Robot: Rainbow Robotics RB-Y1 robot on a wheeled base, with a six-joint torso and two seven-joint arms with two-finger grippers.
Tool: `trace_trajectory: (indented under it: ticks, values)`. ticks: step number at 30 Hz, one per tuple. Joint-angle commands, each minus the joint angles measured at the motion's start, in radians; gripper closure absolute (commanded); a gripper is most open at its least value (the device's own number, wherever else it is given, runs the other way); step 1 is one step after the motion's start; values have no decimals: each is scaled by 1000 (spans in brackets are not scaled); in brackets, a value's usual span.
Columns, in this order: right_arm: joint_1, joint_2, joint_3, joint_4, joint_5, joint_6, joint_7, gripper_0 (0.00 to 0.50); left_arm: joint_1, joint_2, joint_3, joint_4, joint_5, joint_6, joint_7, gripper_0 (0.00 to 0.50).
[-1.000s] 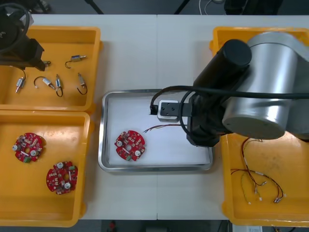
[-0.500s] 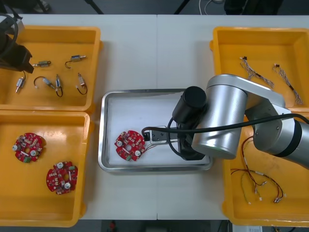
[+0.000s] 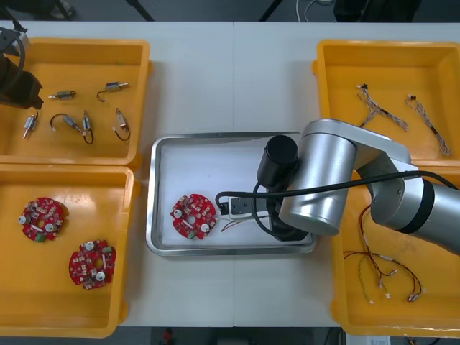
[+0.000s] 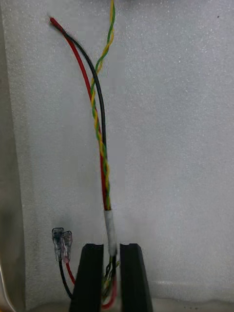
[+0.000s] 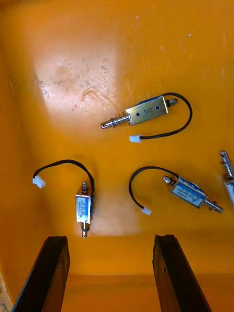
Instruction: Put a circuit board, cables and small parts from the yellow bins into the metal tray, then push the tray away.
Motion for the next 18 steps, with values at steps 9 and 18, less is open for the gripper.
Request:
trace_trajectory:
  ticks: [9,18]
  values:
    - [-33,25,-36,-13,-21,-23,38,0,-39,34,-119,122,12,-147,-109,0]
    - [-33,102,-174,-26,-67,152,38,0,-25,15,-138,148,23,-193,-112,0]
